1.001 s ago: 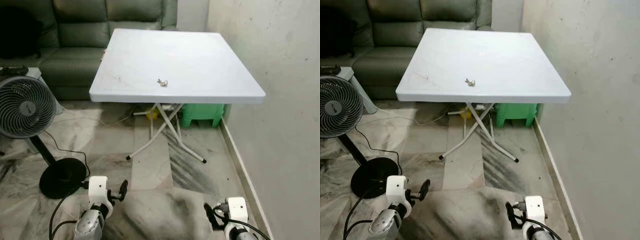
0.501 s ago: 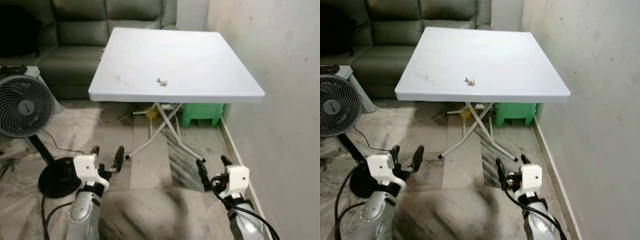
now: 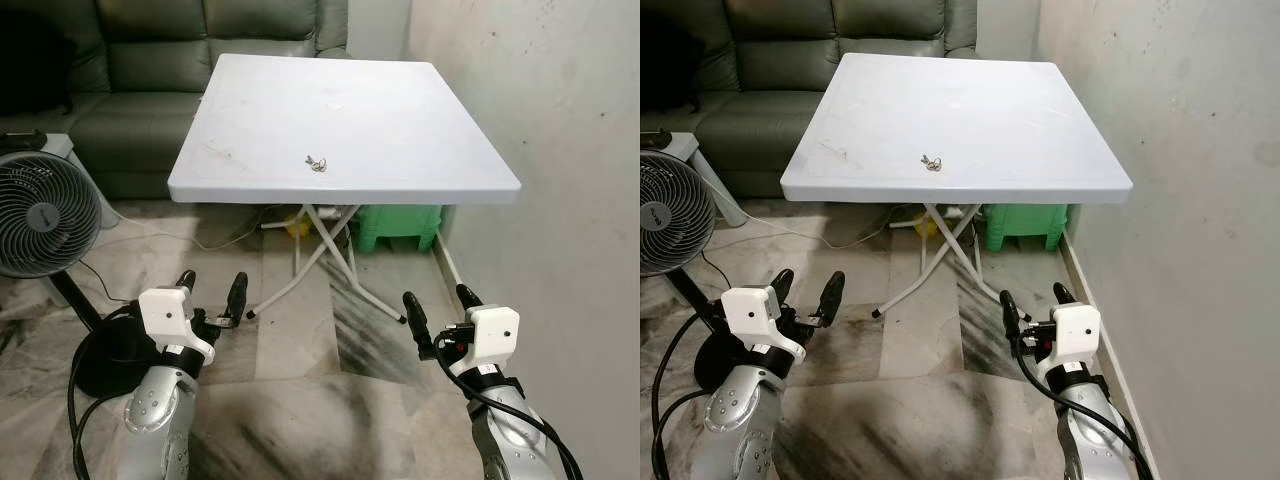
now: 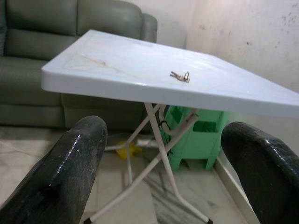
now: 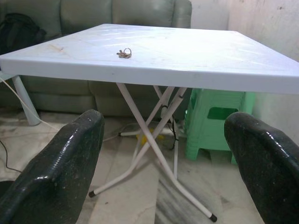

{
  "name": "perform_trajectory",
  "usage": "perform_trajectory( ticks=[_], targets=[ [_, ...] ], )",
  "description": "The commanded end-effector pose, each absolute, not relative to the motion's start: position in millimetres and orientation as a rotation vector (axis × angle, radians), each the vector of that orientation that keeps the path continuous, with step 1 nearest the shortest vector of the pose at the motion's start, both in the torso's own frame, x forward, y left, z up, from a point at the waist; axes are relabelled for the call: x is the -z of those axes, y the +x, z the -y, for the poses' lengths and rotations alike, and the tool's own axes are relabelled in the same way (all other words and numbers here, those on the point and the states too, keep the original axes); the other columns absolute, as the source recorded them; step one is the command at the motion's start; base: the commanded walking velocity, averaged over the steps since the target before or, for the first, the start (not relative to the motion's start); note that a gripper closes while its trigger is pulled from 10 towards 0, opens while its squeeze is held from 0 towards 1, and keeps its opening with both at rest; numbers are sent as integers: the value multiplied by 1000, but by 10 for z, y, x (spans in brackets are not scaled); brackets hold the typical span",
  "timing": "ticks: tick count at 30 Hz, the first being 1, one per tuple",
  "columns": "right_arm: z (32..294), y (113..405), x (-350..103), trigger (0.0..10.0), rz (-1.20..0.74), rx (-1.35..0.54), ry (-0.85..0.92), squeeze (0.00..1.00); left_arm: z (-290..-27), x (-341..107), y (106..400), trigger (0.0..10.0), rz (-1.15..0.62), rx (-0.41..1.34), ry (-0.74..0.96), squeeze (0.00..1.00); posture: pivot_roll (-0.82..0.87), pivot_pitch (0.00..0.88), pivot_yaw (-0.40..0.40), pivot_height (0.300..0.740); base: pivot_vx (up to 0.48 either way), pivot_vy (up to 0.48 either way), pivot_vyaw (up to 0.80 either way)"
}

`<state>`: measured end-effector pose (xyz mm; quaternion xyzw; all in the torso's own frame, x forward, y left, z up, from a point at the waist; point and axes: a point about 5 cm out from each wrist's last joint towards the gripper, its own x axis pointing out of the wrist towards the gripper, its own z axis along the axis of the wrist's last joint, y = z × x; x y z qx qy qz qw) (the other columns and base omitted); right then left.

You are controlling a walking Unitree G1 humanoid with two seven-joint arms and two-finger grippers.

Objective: Hang keys on a hook

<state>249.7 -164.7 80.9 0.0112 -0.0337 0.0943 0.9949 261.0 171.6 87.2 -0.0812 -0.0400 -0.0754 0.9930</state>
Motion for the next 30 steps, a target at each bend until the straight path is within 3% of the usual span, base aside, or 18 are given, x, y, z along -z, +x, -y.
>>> perform_trajectory(
  ticks=[1,18,24,30],
  targets=[
    [1633,2494,-845,10000,67,-195,21,0,-1715,-908,2614,10000,74,154,-145,0,-44,0,-12,740,319,0,0],
    [1618,2490,-847,10000,43,-218,-13,0,-1660,-962,2626,10000,54,165,-140,0,-40,0,-12,740,336,0,0],
    [1612,2491,-850,10000,42,-226,-6,0,-1640,-963,2626,10000,50,173,-135,0,-41,0,-13,740,337,0,799],
    [1617,2498,-855,10000,46,-222,11,0,-1633,-969,2633,10000,49,177,-134,0,-39,0,-13,740,338,0,0]
  ],
)
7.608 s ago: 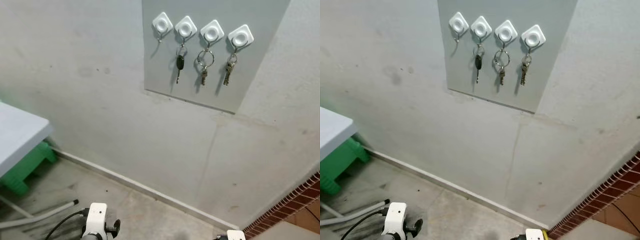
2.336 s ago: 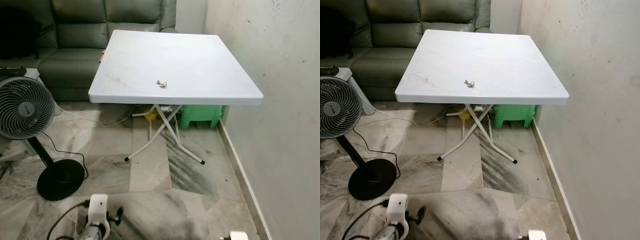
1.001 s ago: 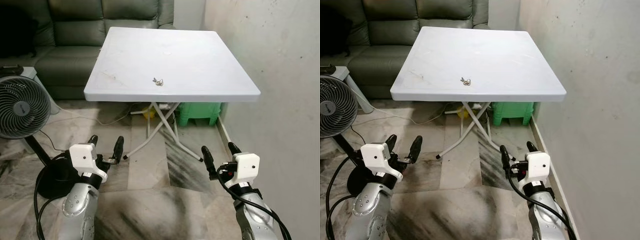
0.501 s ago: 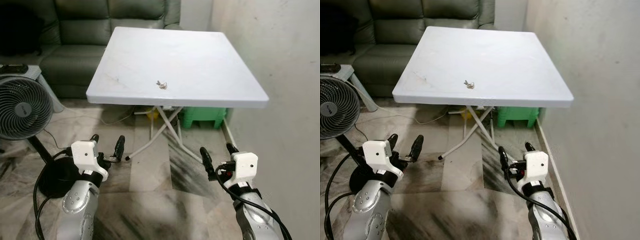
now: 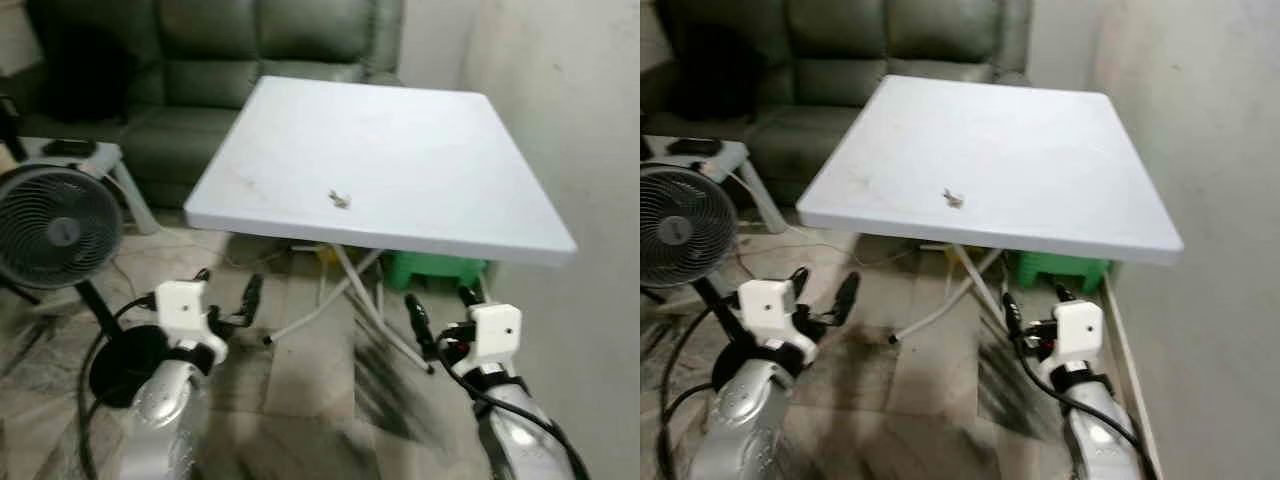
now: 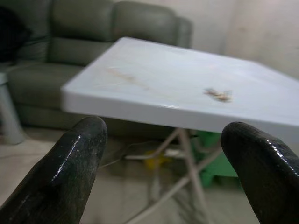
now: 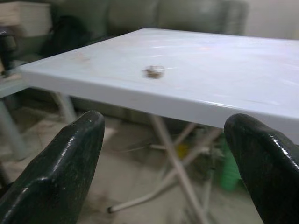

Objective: Hang keys on a hook

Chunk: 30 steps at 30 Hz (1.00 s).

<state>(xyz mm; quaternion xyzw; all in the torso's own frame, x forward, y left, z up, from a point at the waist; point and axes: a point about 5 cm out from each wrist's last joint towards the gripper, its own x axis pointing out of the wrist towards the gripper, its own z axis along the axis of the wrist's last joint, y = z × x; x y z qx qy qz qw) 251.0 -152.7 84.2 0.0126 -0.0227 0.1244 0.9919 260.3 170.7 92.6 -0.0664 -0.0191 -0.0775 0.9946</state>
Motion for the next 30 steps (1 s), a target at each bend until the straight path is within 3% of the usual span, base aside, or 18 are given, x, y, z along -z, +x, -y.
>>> perform_trajectory(
  ticks=[1,12,30],
  targets=[
    [1617,2498,-855,10000,46,-222,11,0,-1633,-969,2633,10000,49,177,-134,0,-39,0,-13,740,341,0,0],
    [1602,2493,-843,10000,39,-235,11,0,-1627,-974,2634,10000,45,174,-144,0,-37,0,-16,740,334,24,0],
    [1576,2484,-845,10000,39,-252,13,0,-1618,-981,2631,10000,48,172,-147,0,-34,0,-20,740,44,427,0]
  ],
)
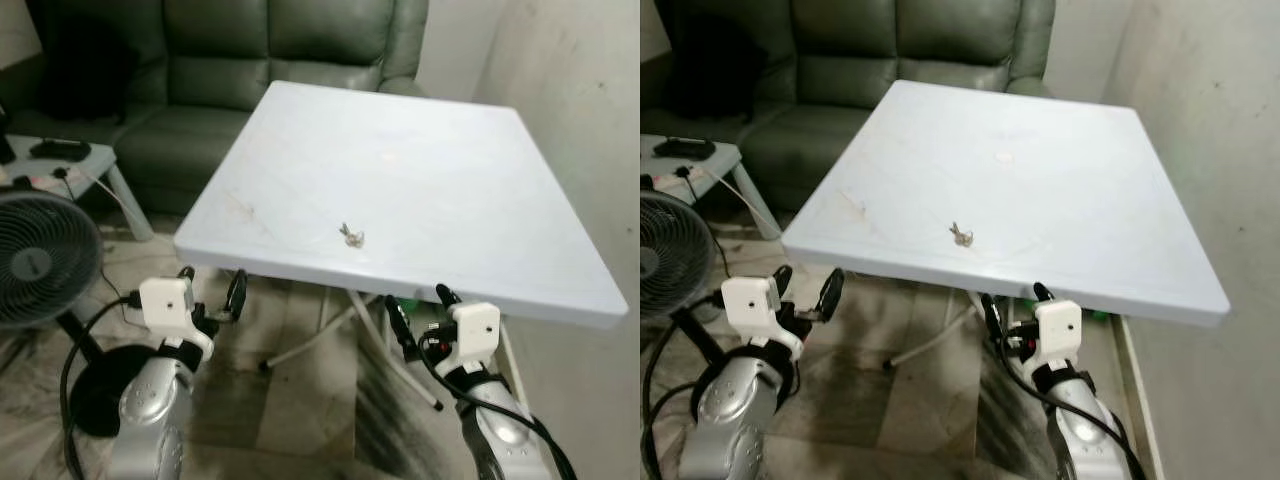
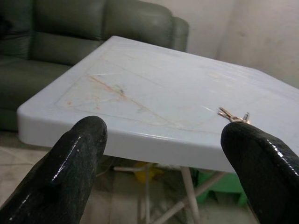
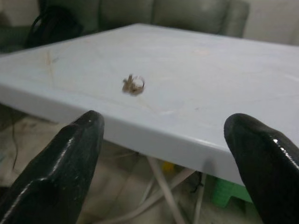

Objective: Hang keys on a hook

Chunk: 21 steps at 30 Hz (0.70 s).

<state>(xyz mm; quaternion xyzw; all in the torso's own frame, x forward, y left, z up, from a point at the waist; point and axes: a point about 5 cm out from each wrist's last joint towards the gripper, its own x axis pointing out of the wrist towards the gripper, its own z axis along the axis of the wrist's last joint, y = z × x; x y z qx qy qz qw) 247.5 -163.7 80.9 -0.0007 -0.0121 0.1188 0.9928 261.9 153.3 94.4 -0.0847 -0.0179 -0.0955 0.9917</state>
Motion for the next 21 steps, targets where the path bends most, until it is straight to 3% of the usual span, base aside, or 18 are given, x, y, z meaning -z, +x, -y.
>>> perform_trajectory(
  ticks=[1,11,21],
  targets=[
    [1573,2484,-847,10000,41,-253,13,0,-1619,-982,2633,10000,48,170,-149,0,-34,0,-20,740,0,439,0],
    [1569,2478,-854,10000,41,-260,14,0,-1620,-1000,2643,10000,56,163,-150,0,-34,0,-24,740,246,329,0],
    [1557,2470,-855,10000,40,-266,16,0,-1612,-1000,2638,10000,52,164,-145,0,-32,0,-26,740,416,0,0]
  ],
)
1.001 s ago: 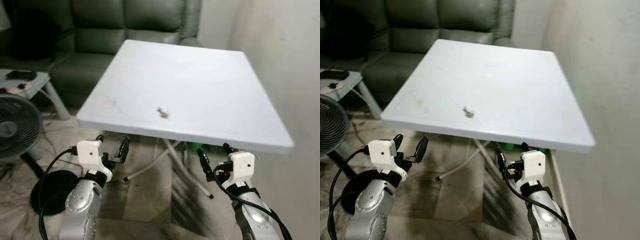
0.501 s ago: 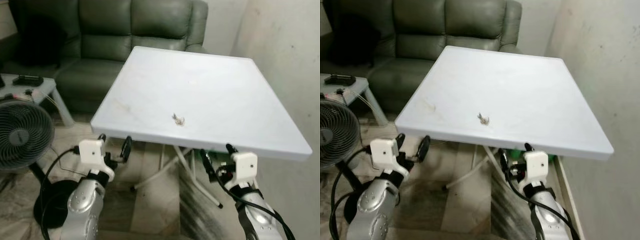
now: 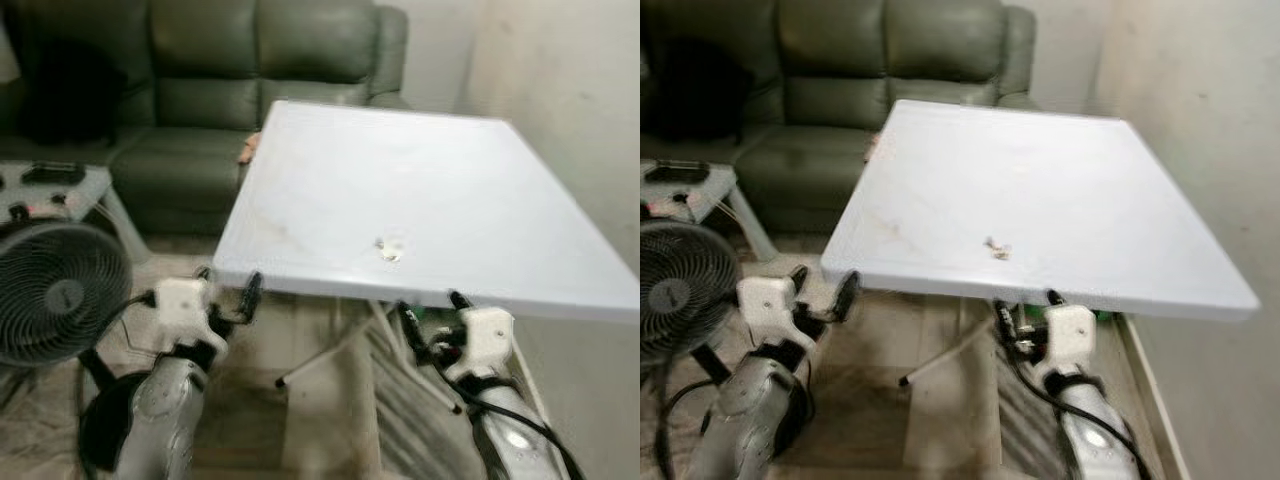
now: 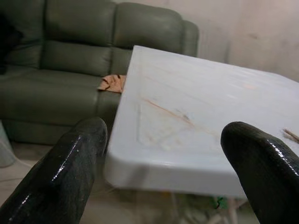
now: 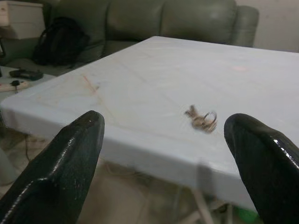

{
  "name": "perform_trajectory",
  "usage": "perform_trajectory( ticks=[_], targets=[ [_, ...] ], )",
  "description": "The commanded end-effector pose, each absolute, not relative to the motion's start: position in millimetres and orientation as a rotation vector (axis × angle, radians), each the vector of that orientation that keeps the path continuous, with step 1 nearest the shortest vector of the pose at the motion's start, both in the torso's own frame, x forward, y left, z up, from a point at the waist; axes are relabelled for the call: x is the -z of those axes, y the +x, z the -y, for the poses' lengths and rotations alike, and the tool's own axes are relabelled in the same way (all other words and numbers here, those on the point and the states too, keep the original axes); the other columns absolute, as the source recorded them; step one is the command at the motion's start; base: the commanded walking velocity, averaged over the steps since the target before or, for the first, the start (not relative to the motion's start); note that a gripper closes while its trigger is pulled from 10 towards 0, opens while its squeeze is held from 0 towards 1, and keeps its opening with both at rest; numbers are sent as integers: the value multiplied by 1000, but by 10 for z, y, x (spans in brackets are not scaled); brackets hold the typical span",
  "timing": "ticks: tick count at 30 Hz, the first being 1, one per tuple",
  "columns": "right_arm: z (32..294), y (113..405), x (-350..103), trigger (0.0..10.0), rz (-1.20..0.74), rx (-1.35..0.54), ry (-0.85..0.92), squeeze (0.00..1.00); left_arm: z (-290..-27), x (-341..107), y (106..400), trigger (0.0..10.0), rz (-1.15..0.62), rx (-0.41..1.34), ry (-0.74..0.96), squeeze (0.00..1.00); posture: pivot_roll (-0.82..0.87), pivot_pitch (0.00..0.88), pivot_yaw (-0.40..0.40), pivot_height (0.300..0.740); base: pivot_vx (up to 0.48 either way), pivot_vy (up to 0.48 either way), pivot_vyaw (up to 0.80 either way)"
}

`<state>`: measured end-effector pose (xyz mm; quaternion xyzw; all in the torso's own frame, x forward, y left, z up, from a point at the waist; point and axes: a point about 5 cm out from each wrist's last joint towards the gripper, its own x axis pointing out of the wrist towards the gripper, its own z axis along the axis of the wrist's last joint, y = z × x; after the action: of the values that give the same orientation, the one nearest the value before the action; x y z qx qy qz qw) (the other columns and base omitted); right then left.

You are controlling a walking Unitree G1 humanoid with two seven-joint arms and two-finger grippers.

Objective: Hang keys on a hook

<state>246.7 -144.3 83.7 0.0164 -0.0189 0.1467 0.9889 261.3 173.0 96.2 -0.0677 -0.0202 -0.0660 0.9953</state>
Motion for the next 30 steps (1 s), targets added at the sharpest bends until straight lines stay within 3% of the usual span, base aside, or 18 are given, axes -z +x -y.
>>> perform_trajectory(
  ticks=[1,12,30],
  targets=[
    [1555,2470,-854,10000,39,-267,16,0,-1610,-999,2639,10000,52,164,-146,0,-32,0,-26,740,428,0,0],
    [1530,2474,-850,10000,36,-274,13,0,-1598,-1002,2645,10000,49,176,-141,0,-30,0,-24,740,414,0,0],
    [1547,2540,-835,10000,-3,-258,-30,0,-1441,-1006,2614,10000,71,224,-122,0,-24,0,-35,740,0,0,0]
  ],
)
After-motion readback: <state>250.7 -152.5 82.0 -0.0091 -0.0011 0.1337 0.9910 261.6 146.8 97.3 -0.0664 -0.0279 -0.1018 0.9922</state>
